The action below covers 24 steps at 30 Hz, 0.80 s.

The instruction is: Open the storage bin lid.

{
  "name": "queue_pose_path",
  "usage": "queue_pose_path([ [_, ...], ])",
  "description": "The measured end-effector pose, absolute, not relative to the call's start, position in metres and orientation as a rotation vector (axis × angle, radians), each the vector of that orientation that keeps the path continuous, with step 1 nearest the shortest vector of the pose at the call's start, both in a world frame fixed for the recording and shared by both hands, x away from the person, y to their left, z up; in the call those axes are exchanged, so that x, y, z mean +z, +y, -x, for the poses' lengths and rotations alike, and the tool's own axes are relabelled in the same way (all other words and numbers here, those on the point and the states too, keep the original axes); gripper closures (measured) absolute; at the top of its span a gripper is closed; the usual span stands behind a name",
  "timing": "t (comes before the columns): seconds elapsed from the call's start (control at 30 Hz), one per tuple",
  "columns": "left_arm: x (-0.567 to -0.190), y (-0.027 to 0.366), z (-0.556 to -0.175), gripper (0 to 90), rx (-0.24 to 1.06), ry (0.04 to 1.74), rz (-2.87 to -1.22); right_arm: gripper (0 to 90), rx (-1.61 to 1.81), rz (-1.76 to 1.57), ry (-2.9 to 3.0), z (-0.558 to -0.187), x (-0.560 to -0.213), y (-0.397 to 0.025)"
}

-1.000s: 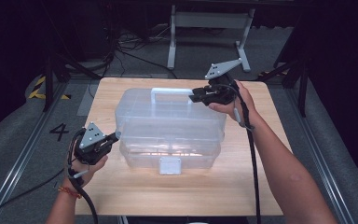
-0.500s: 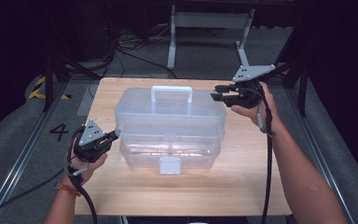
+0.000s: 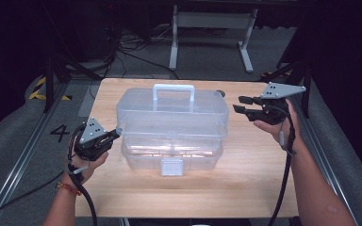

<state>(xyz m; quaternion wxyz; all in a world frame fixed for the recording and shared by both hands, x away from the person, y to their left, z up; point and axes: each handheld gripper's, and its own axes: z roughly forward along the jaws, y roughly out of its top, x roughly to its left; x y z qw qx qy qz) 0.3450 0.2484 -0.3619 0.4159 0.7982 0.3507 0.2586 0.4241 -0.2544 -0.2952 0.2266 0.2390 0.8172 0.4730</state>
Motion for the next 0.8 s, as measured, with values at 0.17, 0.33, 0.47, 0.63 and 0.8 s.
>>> queue_pose_path([
  [0.17,-0.361,0.248,-0.346,89.1,0.654,0.879,-2.000,58.3,1.283,-0.675,2.243,-0.415,-0.313,-0.265],
  [0.33,-0.359,0.247,-0.347,89.1,0.653,0.878,-1.994,55.4,1.277,-0.689,2.266,-0.411,-0.335,-0.267],
  [0.47,-0.355,0.243,-0.348,89.1,0.657,0.859,-1.998,52.3,1.274,-0.694,2.288,-0.409,-0.348,-0.264],
  [0.63,-0.350,0.241,-0.350,89.1,0.661,0.854,-1.994,50.0,1.268,-0.675,2.310,-0.405,-0.360,-0.259],
  [0.8,-0.349,0.242,-0.351,89.1,0.669,0.850,-1.998,46.4,1.251,-0.657,2.315,-0.404,-0.367,-0.252],
])
